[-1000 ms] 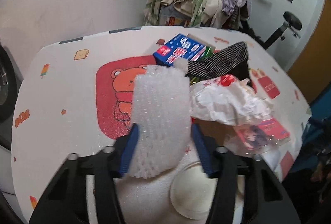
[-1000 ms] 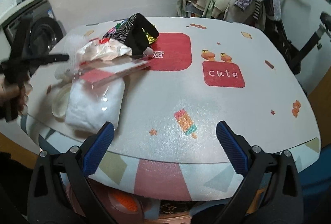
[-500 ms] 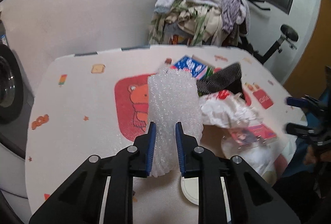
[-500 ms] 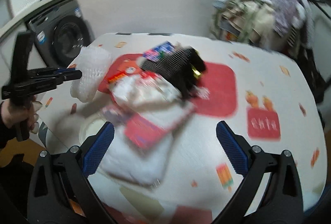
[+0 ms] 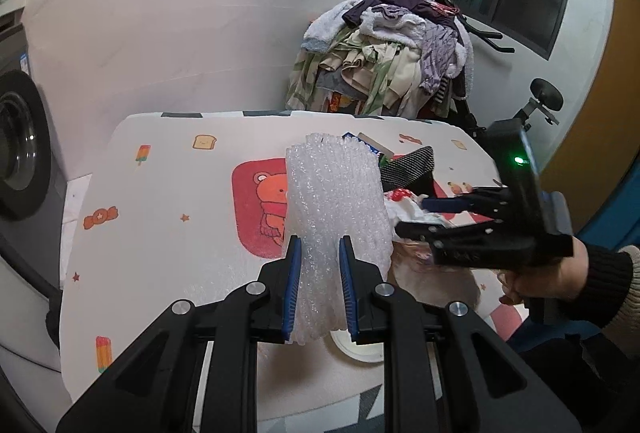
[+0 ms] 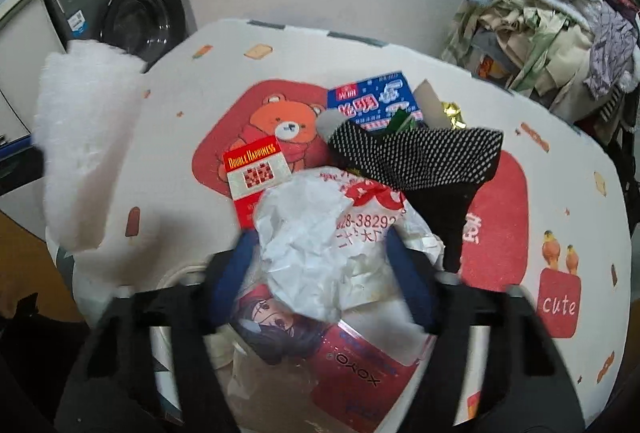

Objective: Collect trash
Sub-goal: 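Grasp the white foam net with the left tool while the right tool grasps crumpled tissue, then carry the white foam net and tissue bag toward the bin with both tools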

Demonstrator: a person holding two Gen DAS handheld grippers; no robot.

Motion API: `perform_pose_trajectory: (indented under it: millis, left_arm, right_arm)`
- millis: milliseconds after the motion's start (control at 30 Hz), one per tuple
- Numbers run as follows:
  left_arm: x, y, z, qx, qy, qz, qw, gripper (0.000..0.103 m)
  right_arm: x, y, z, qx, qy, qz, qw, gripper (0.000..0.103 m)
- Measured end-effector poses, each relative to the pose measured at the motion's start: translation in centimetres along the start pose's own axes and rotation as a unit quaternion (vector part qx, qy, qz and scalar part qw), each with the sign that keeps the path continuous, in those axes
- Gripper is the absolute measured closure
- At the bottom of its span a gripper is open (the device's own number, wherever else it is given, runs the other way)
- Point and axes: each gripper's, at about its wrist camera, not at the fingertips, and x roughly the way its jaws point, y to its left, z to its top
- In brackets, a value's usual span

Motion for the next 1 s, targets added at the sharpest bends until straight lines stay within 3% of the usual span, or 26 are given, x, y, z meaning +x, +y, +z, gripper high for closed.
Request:
perform_pose_trajectory:
  millis: [67,200,700,1000]
  left_arm:
    - [-0.5,-0.5,-0.2,0.006,-0.003,-0.002,1.0000,0.084]
    - [-1.2,-1.2,-0.3,0.012,-0.007,-0.008,0.9999,0.084]
    - [-4.4,-4.2,-1.8,0.030,-0.017,-0.025,0.9991,0.084]
    - [-6.3,-7.3,-6.6,0.055,0.001,-0.046,0.9974,0.084]
  right_arm:
    - [-0.7,-0.2,-0.2,0.004,-0.011,0.006,1.000,0.060]
    - [-3.1,-0.9,-0.7,0.014,-0.036,0.022,0.999,0.066]
    - [-12.9,-2.1,-4.6,0.043,-0.130,0.032,0.990,0.066]
    - [-17.5,-1.0,-9.7,0.042,-0.156,0.023,0.987,0.066]
